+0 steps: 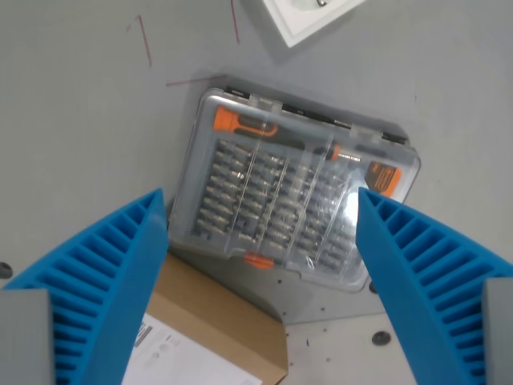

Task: Move above the white socket

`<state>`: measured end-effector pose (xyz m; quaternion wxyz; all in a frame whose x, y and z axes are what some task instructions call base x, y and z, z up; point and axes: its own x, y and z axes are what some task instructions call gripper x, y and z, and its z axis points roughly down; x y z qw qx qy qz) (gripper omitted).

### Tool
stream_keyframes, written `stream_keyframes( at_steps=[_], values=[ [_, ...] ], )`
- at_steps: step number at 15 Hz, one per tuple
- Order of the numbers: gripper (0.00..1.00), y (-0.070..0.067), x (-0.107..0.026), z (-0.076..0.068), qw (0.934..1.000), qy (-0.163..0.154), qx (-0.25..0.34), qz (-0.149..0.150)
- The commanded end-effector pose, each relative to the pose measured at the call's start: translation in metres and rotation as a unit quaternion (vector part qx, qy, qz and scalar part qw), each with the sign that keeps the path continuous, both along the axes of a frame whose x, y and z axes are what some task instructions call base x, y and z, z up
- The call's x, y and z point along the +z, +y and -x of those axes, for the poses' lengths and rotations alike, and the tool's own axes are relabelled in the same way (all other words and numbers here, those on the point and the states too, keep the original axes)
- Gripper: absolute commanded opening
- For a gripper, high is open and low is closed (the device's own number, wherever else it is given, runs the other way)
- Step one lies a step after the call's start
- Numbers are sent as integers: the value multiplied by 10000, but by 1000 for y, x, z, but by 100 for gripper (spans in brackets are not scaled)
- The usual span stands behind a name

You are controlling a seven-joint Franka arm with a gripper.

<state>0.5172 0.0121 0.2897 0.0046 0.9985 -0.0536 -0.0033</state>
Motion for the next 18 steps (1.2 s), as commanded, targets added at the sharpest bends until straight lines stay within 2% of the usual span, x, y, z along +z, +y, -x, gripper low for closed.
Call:
stream_keyframes(
  at_steps=[1, 11, 18],
  values=[
    [100, -6, -5, -10, 9986, -33, 519, 16],
    [100, -16, -27, -31, 9931, 109, 1168, 31],
    [100, -24, -48, -45, 9868, 41, 1619, -7]
  ],
)
